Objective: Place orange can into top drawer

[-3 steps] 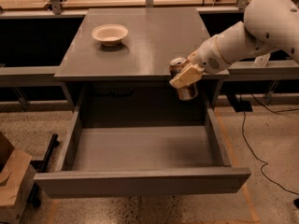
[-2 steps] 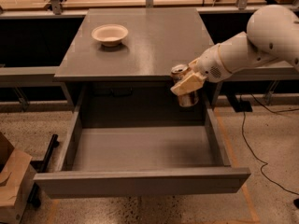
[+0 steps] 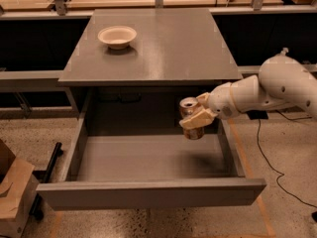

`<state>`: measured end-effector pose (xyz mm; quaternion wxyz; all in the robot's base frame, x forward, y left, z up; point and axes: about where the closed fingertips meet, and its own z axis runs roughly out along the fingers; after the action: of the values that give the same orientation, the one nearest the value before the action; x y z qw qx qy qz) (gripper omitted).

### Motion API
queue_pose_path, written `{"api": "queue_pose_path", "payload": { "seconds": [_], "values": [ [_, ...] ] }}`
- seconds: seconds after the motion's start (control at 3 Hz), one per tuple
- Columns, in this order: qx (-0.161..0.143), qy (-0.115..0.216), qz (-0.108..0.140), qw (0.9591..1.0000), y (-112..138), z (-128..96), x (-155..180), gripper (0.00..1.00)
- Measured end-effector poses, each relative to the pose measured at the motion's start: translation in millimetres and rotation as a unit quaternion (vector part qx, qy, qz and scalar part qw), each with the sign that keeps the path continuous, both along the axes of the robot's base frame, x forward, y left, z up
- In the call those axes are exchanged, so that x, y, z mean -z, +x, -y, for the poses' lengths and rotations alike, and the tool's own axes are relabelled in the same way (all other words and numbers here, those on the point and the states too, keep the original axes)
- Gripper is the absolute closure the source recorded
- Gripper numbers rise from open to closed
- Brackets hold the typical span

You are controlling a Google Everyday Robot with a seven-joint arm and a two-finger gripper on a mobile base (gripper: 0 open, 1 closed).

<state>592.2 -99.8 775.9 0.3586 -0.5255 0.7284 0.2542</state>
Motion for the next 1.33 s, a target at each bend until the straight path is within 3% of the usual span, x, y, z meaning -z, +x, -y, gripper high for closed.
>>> {"api": "queue_pose_path", "payload": {
  "seconds": [0.67,1.0,1.33],
  "values": [
    [-0.028,0.066,-0.005,0.9974,-23,-2,67,1.0],
    [-0.069,0.08,-0.011,0.9943,-34,-8,86,0.85],
    [-0.107,0.096,-0.017,0.9895,-46,-13,98,0.61]
  ]
}}
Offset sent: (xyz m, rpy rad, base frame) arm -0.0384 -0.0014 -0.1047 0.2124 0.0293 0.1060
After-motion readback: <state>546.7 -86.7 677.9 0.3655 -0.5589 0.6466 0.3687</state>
